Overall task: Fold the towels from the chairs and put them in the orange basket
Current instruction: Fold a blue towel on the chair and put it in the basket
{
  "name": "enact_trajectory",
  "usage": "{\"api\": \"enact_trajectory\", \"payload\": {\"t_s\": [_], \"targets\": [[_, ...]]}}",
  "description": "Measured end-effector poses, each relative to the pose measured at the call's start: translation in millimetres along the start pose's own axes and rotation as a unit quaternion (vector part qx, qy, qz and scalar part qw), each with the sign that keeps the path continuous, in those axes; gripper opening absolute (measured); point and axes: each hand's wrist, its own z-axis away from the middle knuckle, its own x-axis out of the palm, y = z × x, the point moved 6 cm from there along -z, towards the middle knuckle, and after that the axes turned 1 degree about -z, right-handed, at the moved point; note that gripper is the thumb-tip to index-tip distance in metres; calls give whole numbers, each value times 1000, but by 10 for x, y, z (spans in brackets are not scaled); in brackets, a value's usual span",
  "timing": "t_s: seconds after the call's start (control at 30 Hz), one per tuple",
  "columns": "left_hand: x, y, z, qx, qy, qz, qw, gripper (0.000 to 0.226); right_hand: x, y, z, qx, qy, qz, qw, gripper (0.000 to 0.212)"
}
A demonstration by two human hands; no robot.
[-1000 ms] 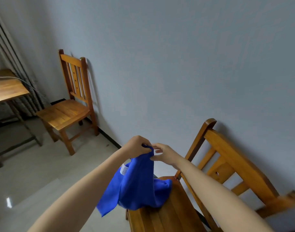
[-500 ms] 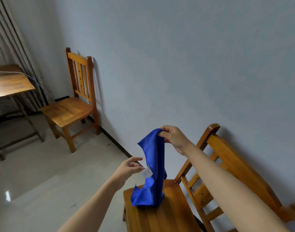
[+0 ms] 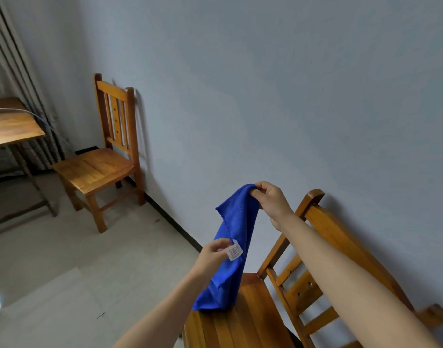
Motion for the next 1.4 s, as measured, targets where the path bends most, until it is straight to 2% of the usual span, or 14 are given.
{"api": "enact_trajectory", "payload": {"t_s": [0.17,0.23,0.33,0.4,0.5,0.6,0.7,0.77,0.83,0.9,1.07,1.2,1.3,1.4], "targets": [[-65,116,12,-3,91,36,995,16,-82,112,19,30,35,-29,999,15],[-246,274,13,48,145,10,988,18,-174,189,47,46,57,-5,997,13],[-423,716,7,156,161,-221,949,14,-254,257,129,30,68,109,991,32],[-370,958,-11,194,101,-385,896,19,-113,138,173,-54,3,186,981,49],[-311,1082,-20,217,34,-447,867,28,220,40,225,-101,-138,261,950,61],[-314,1126,16,248,23,-465,850,28,401,115,241,-69,-210,283,933,55],[-347,1135,54,264,-5,-489,831,26,491,146,211,-90,-203,314,923,38],[-423,1129,67,261,-1,-502,824,25,546,134,163,-112,-206,376,896,25],[-546,1103,58,234,27,-520,821,24,566,98,84,-126,-203,410,880,21],[-710,998,38,176,54,-543,819,30,550,-44,-4,-136,-188,382,895,18],[-1218,639,19,41,90,-529,843,32,240,-499,-273,-155,-90,357,917,13],[-1574,781,30,42,82,-459,883,20,-155,-653,-534,-139,23,354,925,11],[-1778,1145,68,63,101,-349,930,9,-360,-806,-646,-140,119,318,930,13],[-1962,1571,64,80,147,-128,978,6,-559,-953,-753,-138,193,309,921,14]]}}
